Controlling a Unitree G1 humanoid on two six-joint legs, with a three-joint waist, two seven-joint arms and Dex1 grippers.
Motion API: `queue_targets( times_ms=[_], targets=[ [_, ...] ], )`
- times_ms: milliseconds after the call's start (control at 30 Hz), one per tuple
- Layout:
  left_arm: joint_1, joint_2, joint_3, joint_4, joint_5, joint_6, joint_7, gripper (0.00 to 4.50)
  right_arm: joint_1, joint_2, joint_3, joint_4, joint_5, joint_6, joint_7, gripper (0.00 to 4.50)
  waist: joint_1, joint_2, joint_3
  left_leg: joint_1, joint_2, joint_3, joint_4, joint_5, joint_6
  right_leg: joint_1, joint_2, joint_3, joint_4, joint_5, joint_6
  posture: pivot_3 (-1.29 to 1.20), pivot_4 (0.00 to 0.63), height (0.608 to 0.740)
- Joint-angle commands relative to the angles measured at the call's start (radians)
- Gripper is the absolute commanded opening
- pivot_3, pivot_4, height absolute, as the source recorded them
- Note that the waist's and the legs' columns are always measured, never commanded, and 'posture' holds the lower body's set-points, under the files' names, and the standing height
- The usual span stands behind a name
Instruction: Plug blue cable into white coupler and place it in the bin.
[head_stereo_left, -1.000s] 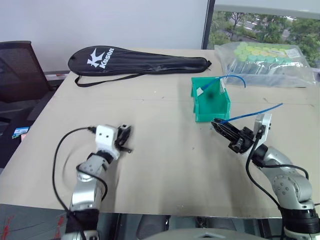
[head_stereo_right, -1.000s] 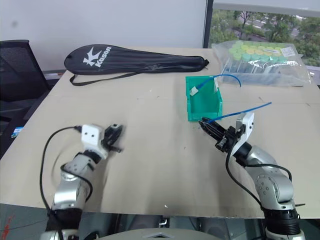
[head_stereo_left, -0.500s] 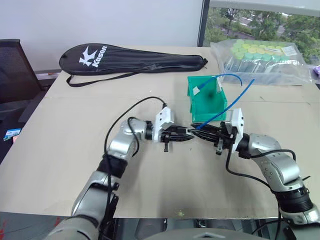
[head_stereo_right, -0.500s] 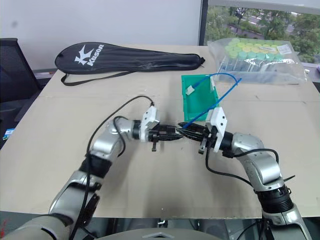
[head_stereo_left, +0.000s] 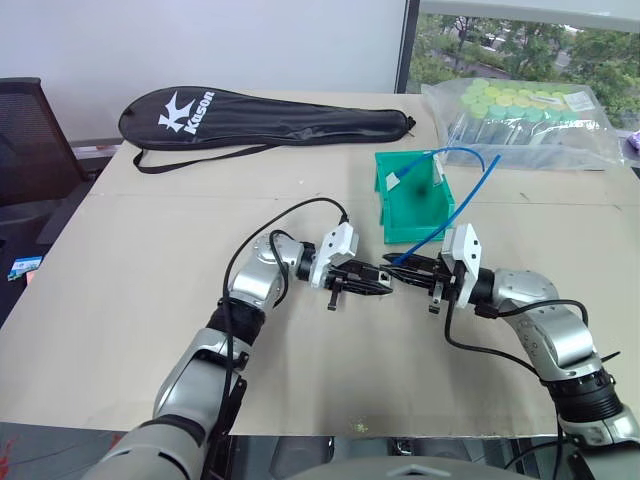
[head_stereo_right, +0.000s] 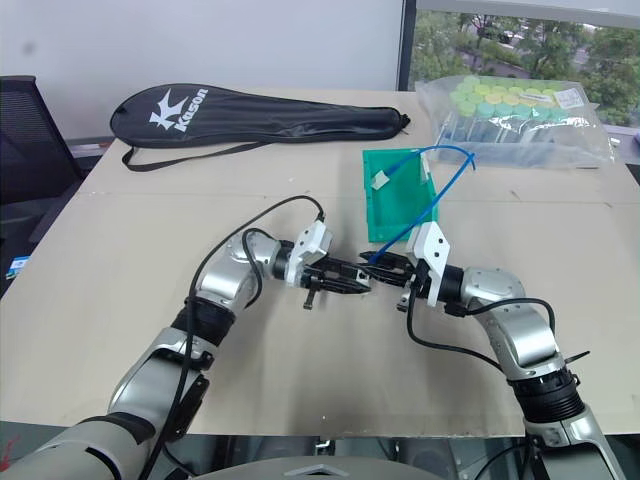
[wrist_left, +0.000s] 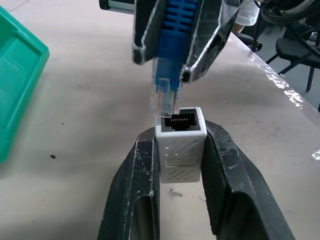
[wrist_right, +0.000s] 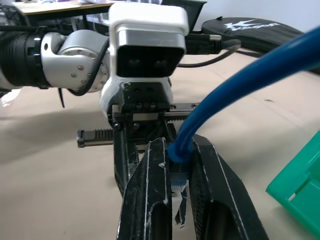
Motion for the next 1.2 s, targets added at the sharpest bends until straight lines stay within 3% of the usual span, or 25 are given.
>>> queue_targets(
  times_ms=[33,233,533,767,967,1067,1200],
  targets=[
    [-0.02,-0.01,0.014,-0.001,-0.001,-0.017,-0.006,0.53,0.007,-0.021,0.018,-0.025,-0.012,-0.008,0.035,0.0,0.0,0.0,0.0,0.0,0.0,0.0,0.0,0.0,0.0,0.0,0.0,0.0,0.0,0.0,0.0,0.0,0.15,0.74],
    [-0.013,-0.021,0.02,-0.026,-0.013,0.003,-0.022,0.53,0.003,-0.028,0.032,-0.003,-0.048,-0.023,0.035,0.0,0.0,0.0,0.0,0.0,0.0,0.0,0.0,0.0,0.0,0.0,0.0,0.0,0.0,0.0,0.0,0.0,0.15,0.74],
    [-0.013,-0.031,-0.015,-0.011,0.027,-0.059,-0.056,0.53,-0.049,-0.093,0.139,0.114,-0.17,-0.114,0.157,0.0,0.0,0.0,0.0,0.0,0.0,0.0,0.001,0.0,0.0,0.0,0.0,0.0,0.001,0.0,0.0,0.0,0.15,0.74],
    [-0.014,-0.087,-0.026,0.073,0.079,-0.174,-0.004,0.53,-0.102,-0.051,0.22,0.305,-0.253,-0.21,0.193,0.0,0.0,0.0,0.0,0.001,0.0,0.0,0.002,0.0,0.0,0.0,0.0,0.0,0.002,0.0,0.0,0.0,0.15,0.74],
    [0.006,-0.126,-0.026,0.147,0.123,-0.272,0.039,0.53,-0.094,-0.022,0.251,0.432,-0.295,-0.268,0.222,0.0,0.0,-0.001,-0.003,0.008,0.002,-0.002,0.011,0.0,0.0,0.011,0.0,-0.001,0.003,-0.001,-0.004,0.0,0.15,0.74],
    [0.012,-0.131,-0.022,0.153,0.13,-0.284,0.039,0.53,-0.081,-0.021,0.279,0.465,-0.317,-0.253,0.241,0.0,-0.001,-0.002,-0.005,0.02,0.003,-0.002,0.011,0.0,0.0,0.023,-0.002,0.001,0.001,-0.002,-0.005,0.0,0.15,0.74],
    [0.014,-0.13,-0.015,0.155,0.133,-0.287,0.038,0.53,-0.083,-0.007,0.3,0.52,-0.374,-0.284,0.221,0.0,-0.001,-0.004,-0.014,0.022,0.003,-0.002,0.011,0.0,0.0,0.024,-0.01,0.0,0.001,-0.001,-0.006,0.0,0.15,0.74]
  ],
)
